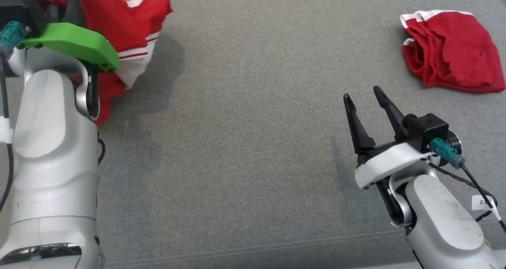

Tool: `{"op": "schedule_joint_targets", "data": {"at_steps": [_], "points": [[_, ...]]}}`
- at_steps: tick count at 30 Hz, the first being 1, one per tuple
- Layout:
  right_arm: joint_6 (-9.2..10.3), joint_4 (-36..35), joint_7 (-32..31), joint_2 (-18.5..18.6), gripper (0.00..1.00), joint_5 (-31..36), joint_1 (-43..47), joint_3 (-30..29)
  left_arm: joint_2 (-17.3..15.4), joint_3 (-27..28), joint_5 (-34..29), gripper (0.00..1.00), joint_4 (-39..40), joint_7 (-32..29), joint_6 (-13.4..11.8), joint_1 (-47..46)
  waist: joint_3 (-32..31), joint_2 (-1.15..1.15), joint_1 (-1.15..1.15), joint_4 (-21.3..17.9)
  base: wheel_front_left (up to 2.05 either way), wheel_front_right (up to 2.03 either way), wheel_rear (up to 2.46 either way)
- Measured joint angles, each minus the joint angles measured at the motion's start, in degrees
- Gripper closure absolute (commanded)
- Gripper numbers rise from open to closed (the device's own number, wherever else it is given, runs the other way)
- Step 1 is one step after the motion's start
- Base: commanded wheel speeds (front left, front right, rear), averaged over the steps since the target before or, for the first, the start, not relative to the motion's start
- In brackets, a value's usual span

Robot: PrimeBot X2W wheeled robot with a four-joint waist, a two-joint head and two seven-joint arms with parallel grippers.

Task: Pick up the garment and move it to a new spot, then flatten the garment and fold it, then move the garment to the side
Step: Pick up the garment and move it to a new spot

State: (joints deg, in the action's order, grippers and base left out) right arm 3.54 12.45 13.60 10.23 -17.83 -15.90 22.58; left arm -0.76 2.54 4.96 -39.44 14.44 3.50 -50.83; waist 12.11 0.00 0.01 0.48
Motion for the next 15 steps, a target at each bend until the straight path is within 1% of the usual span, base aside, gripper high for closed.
{"op": "schedule_joint_targets", "data": {"at_steps": [3, 4, 6, 7, 8, 12, 14, 15], "points": [[-0.01, 0.55, 0.00, -0.69, 0.00, -0.41, 0.51, 0.26, 0.07, -2.13, 0.99, 1.00, 0.97, 0.00, 1.67, 0.01, -1.63, 0.00, 0.00, -1.23, 0.00, 0.00, 0.00], [-0.01, 0.55, 0.00, -0.69, 0.00, -0.41, 0.51, 0.26, 0.07, -2.13, 0.99, 1.00, 0.97, 0.00, 1.67, 0.01, -1.63, 0.00, 0.00, -1.23, 0.00, 0.00, 0.00], [-0.09, 0.79, 0.01, -1.26, 0.00, -0.42, 1.08, 0.73, 0.05, -4.87, 2.07, 1.00, 2.34, 0.00, 2.37, 0.02, -2.82, 0.00, 0.00, -2.99, 0.00, 0.00, 0.00], [-0.09, 0.79, 0.01, -1.26, 0.00, -0.42, 1.08, 0.73, 0.05, -4.87, 2.07, 1.00, 2.34, 0.00, 2.37, 0.02, -2.82, 0.00, 0.00, -2.99, 0.00, 0.00, 0.00], [-0.09, 0.88, 0.01, -1.38, 0.00, -0.42, 1.23, 0.85, 0.04, -6.06, 2.69, 1.00, 2.80, 0.00, 2.59, 0.02, -3.17, 0.00, 0.00, -3.65, 0.00, 0.00, 0.00], [-0.52, 1.00, 0.05, -1.70, 0.00, -0.43, 1.33, 1.42, -0.15, -15.01, 13.35, 1.00, 4.47, 0.00, 3.60, 0.04, -4.22, 0.00, 0.00, -6.45, 0.00, 0.00, 0.00], [-0.67, 1.12, 0.05, -1.89, 0.00, -0.48, 1.33, 1.60, -0.21, -19.83, 17.15, 1.00, 5.70, 0.00, 3.60, 0.12, -4.55, 0.00, 0.00, -7.95, 0.00, 0.00, 0.00], [-0.68, 1.15, 0.05, -2.30, 0.00, -0.51, 1.33, 1.80, -0.23, -24.25, 19.61, 1.00, 7.38, -0.04, 3.60, 0.35, -4.75, 0.00, 0.00, -9.48, 0.00, 0.00, 0.00]]}}
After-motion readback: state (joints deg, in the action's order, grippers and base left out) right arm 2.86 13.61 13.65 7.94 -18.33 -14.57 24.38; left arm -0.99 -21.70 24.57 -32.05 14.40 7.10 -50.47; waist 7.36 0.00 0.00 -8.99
